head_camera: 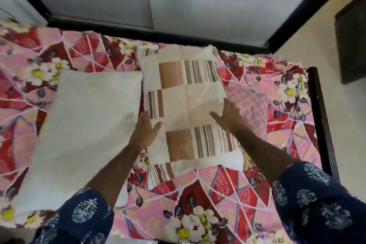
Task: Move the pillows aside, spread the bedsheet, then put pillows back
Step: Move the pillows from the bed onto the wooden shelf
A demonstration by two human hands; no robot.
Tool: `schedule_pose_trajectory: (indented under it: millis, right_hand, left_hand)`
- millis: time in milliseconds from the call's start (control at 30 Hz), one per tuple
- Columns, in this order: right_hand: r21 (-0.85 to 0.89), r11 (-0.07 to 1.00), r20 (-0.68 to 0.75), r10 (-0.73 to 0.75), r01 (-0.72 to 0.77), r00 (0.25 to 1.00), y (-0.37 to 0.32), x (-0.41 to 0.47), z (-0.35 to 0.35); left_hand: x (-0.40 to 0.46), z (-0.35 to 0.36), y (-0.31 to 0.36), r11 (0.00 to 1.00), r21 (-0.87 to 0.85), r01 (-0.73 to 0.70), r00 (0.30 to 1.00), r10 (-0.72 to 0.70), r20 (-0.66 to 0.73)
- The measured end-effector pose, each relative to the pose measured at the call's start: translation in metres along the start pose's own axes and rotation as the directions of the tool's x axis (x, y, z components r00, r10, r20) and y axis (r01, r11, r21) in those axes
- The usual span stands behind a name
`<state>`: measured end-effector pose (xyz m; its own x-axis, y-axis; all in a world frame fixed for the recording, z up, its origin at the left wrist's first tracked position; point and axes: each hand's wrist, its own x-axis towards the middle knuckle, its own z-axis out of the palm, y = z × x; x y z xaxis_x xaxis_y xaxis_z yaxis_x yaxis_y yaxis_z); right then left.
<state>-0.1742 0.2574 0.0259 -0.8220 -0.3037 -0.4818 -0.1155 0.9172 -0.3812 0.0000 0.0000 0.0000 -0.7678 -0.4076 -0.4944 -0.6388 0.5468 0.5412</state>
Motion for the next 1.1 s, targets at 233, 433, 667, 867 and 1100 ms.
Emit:
schedule_pose_trajectory:
  millis: [233,433,667,867,1100]
  right_hand:
    - [0.352,0.912,-0.052,0.244,-0.211,0.968,0.009,0.061,0.034]
    - [0.639,0.730,0.099,0.235,-0.243,0.967,-0.005,0.062,0.010]
    - [0.764,0.636,0.135,0.008,-0.109,0.991,-0.022,-0.022,-0.044]
    - [0.821,0.563,0.091,0.037,-0.096,0.995,0.045,-0.155,-0.065]
    - [0.901,0.432,-0.035,0.186,-0.050,0.982,0.190,-0.358,-0.101]
  left_hand:
    - [0.051,0.037,-0.038,0.946,-0.318,0.068,0.995,-0.042,0.086]
    - [0.060,0.038,-0.009,0.722,-0.690,0.049,0.991,-0.121,-0.056]
    - [0.009,0.000,0.022,0.457,-0.871,0.181,0.981,-0.144,0.128]
    - [-0.089,0.009,0.054,0.423,-0.885,0.194,0.980,-0.041,0.195]
    - [-0.245,0.078,0.155,0.541,-0.832,0.125,0.977,0.080,0.198]
